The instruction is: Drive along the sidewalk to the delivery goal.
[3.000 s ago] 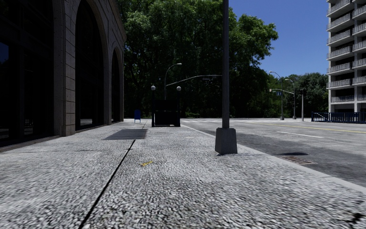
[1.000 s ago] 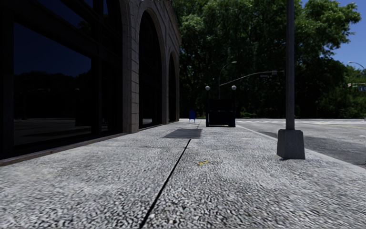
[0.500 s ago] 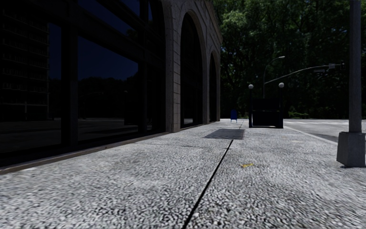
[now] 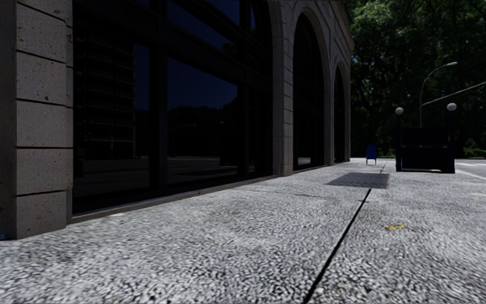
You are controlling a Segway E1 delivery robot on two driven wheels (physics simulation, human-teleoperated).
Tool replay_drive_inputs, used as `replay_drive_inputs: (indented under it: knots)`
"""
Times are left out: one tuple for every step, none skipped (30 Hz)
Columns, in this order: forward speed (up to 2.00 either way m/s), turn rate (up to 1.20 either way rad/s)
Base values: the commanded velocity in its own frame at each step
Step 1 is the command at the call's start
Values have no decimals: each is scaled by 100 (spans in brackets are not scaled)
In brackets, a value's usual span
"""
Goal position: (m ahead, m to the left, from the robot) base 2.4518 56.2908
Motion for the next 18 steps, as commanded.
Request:
replay_drive_inputs:
  knots:
    - [0,58]
    - [0,58]
    - [0,58]
    - [0,58]
    - [0,58]
    - [0,58]
    - [0,59]
    - [0,59]
    - [0,59]
    - [0,59]
    - [0,59]
    - [0,59]
    - [0,59]
    - [0,59]
    - [0,59]
    - [0,59]
    - [0,59]
    - [0,59]
